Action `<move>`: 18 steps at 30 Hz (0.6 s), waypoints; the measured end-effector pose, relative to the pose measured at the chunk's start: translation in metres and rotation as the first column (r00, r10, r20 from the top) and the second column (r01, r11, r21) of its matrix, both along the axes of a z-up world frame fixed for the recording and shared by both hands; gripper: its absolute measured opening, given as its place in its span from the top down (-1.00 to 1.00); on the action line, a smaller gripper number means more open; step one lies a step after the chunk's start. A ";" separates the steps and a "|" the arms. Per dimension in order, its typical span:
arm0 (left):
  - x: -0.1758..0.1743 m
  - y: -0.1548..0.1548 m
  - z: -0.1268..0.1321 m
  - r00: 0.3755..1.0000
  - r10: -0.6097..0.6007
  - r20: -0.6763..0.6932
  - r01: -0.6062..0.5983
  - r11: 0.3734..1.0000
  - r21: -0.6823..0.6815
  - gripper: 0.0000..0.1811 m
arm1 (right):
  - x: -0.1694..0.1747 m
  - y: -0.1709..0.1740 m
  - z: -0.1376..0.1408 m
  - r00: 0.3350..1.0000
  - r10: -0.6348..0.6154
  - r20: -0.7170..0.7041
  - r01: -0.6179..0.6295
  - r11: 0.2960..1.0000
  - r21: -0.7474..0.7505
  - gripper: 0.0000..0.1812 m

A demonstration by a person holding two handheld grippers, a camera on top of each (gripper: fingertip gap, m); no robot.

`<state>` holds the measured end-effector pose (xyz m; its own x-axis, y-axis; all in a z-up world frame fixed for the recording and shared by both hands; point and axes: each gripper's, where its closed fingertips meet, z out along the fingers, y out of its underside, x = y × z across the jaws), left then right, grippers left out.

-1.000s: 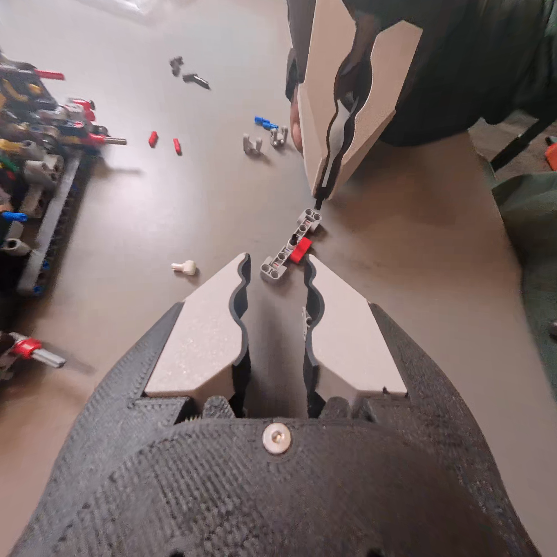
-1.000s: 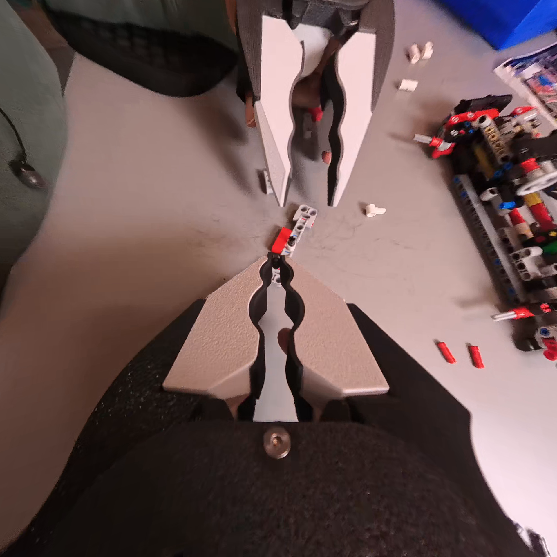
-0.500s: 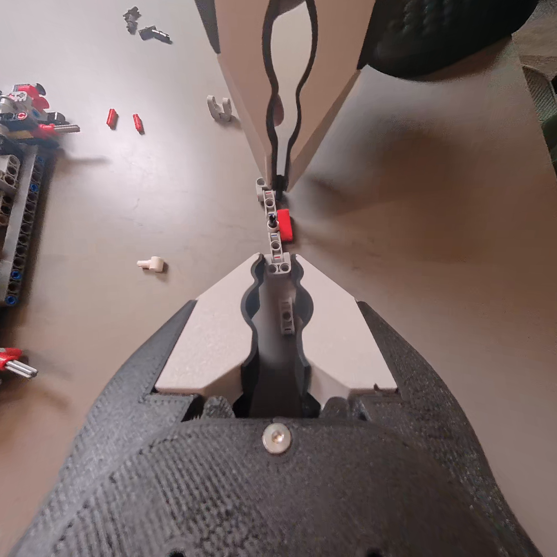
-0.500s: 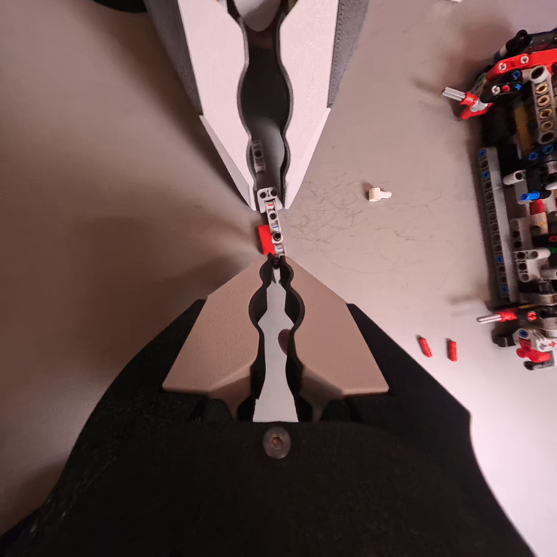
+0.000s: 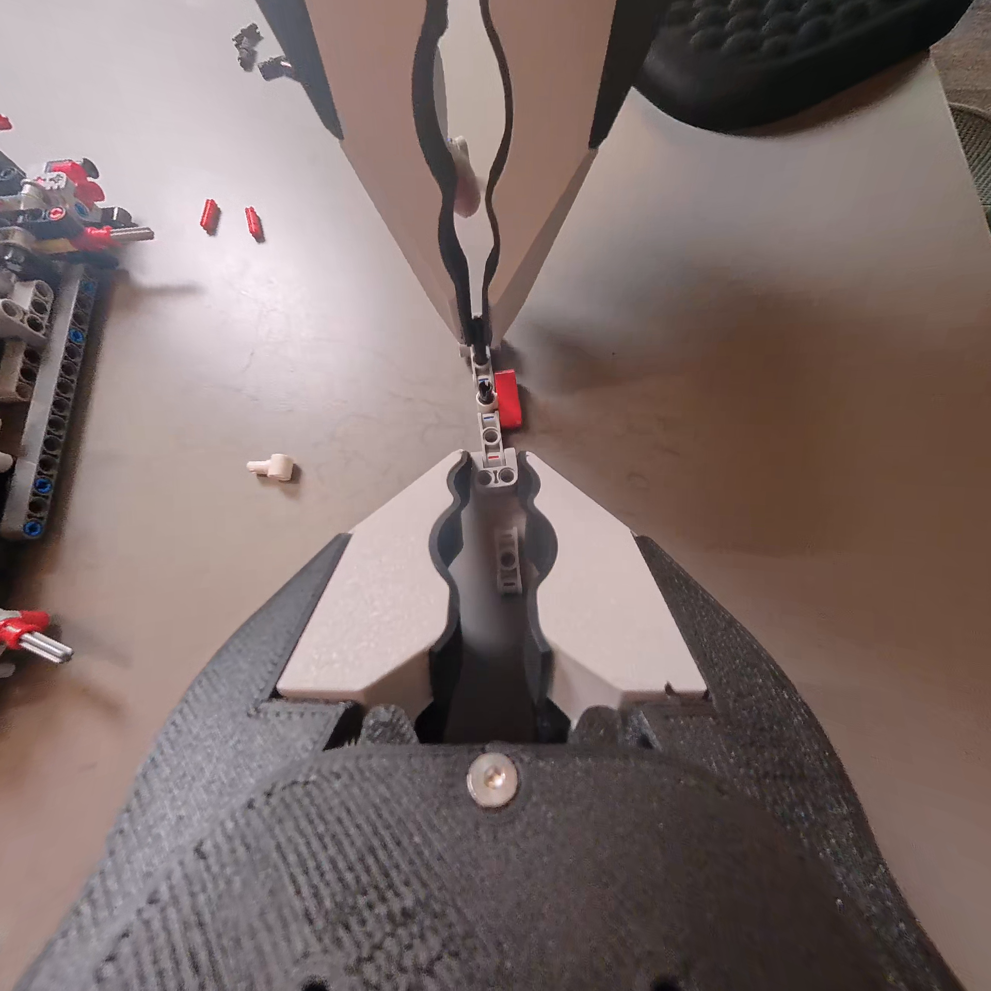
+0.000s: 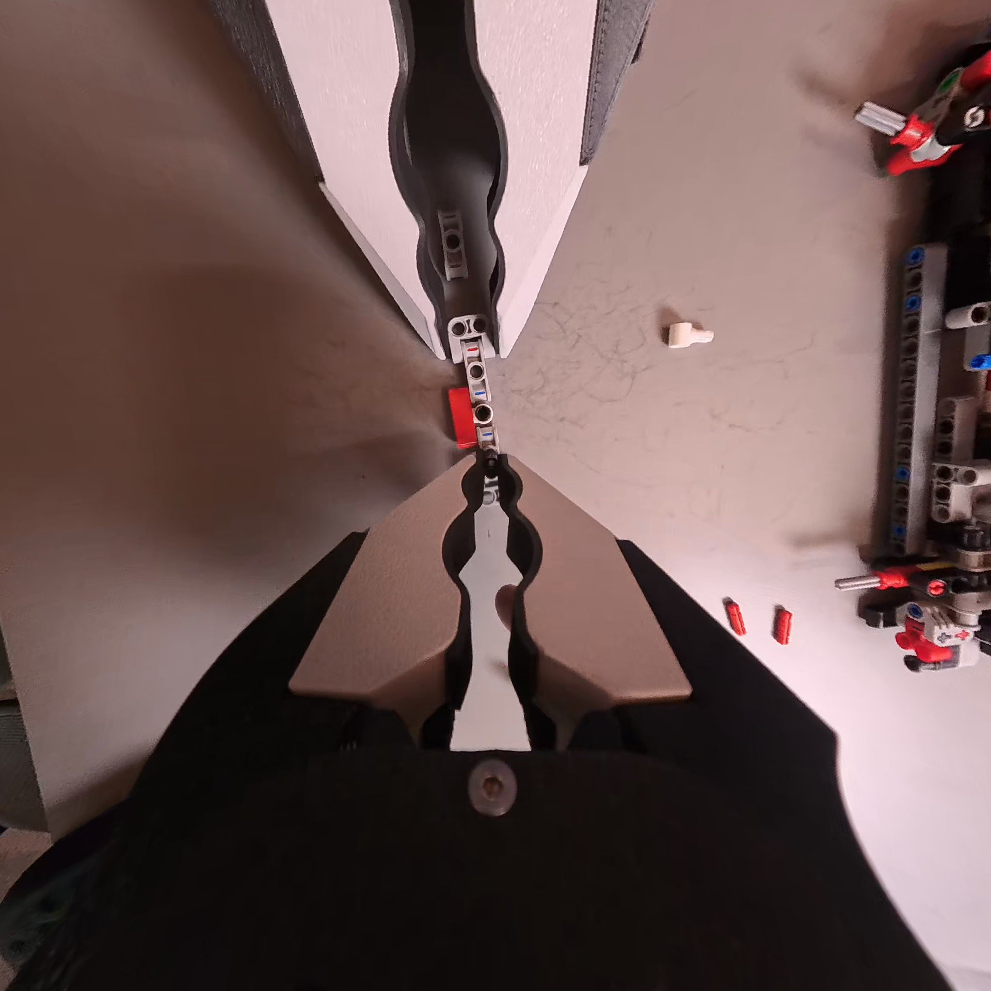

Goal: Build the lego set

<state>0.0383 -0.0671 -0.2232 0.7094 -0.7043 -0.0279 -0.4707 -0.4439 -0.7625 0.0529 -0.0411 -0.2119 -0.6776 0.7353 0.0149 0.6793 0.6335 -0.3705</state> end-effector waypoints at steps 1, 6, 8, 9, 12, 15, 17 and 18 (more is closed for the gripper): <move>0.000 0.000 0.000 1.000 -0.001 0.003 0.001 1.000 0.000 0.83 | 0.000 -0.001 0.000 1.000 0.004 0.011 -0.004 1.000 0.001 0.97; 0.000 0.000 0.000 1.000 -0.002 -0.003 0.002 1.000 0.005 0.83 | 0.000 -0.001 -0.003 0.998 0.024 0.059 -0.028 0.998 0.061 0.98; 0.000 0.001 0.000 1.000 0.001 -0.005 -0.001 1.000 0.010 0.83 | 0.000 -0.001 -0.003 0.996 0.037 0.085 -0.045 0.995 0.085 0.98; 0.000 0.001 0.000 1.000 0.003 -0.007 -0.003 1.000 0.013 0.83 | 0.000 0.000 -0.003 0.995 0.041 0.096 -0.050 0.994 0.093 0.98; 0.000 0.001 -0.001 1.000 0.005 -0.016 -0.005 1.000 0.022 0.83 | 0.000 0.000 -0.004 0.992 0.058 0.114 -0.073 0.989 0.127 0.98; 0.000 0.001 -0.001 1.000 0.013 0.001 -0.013 1.000 0.004 0.83 | 0.000 -0.001 -0.004 0.989 0.083 0.122 -0.103 0.980 0.169 0.98; 0.000 0.001 -0.001 1.000 0.012 0.001 -0.012 1.000 0.004 0.83 | 0.000 -0.001 -0.004 0.988 0.086 0.131 -0.108 0.979 0.175 0.98; 0.000 0.001 -0.001 1.000 0.012 0.000 -0.012 1.000 0.005 0.83 | -0.001 -0.001 -0.004 0.987 0.086 0.136 -0.109 0.980 0.169 0.98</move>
<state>0.0382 -0.0662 -0.2242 0.7179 -0.6955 -0.0313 -0.4654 -0.4461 -0.7645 0.0523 -0.0424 -0.2157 -0.7503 0.6594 0.0468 0.6457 0.7462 -0.1618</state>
